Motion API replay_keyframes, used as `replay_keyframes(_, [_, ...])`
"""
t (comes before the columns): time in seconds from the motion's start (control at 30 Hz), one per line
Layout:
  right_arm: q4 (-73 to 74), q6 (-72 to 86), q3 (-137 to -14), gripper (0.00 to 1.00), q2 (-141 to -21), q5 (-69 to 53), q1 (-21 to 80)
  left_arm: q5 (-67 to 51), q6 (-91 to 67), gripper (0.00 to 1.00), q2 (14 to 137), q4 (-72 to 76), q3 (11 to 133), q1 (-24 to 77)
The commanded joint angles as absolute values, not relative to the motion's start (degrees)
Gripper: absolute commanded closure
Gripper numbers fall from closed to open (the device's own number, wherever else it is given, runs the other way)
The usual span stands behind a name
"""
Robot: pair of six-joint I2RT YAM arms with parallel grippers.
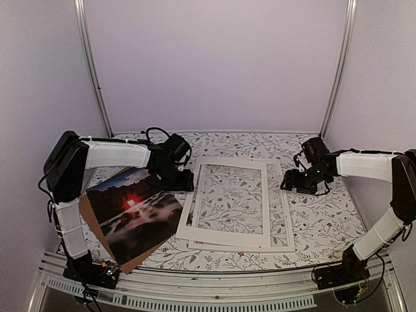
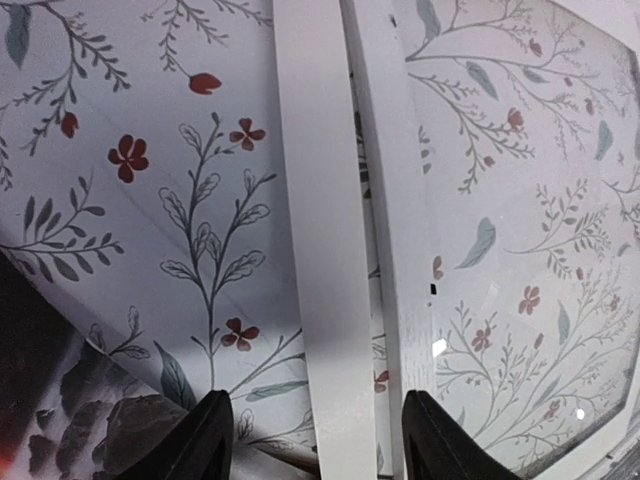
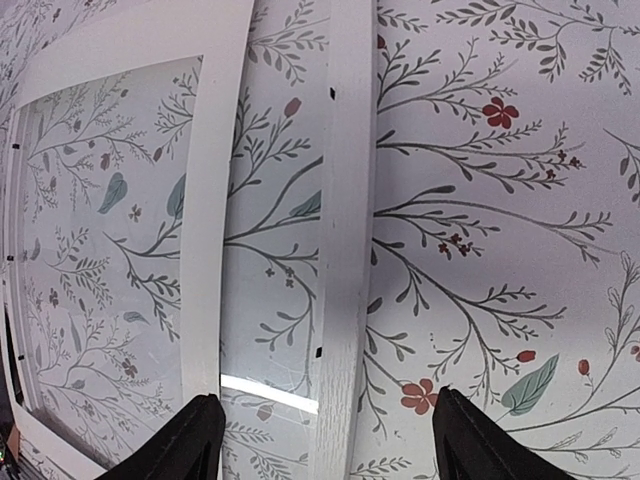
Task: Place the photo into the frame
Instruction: Adjust the mat board under the glass panel.
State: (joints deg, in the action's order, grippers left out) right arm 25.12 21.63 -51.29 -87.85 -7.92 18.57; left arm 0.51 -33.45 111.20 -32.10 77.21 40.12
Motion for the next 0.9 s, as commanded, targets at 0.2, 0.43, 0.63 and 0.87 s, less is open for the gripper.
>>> replay_keyframes(0.2, [23.2, 22.3, -50.4, 0.25, -86.5, -9.5, 19.1, -17.5, -28.0, 0.41, 110.2, -21.1, 71.2, 34.8])
replay_keyframes(0.43, [23.1, 22.2, -49.5, 0.25, -85.9, -9.2, 19.2, -21.5, -28.1, 0.44, 111.9, -19.3, 69.2, 33.2])
replay_keyframes(0.63, [22.6, 22.3, -49.0, 0.25, -85.7, -9.3, 19.3, -23.4, -28.4, 0.46, 112.0, -18.5, 67.4, 32.5])
replay_keyframes(0.87, [22.6, 22.4, -49.0, 0.25, -85.5, -9.4, 19.6, -26.4, -29.4, 0.51, 112.7, -15.6, 65.1, 32.2])
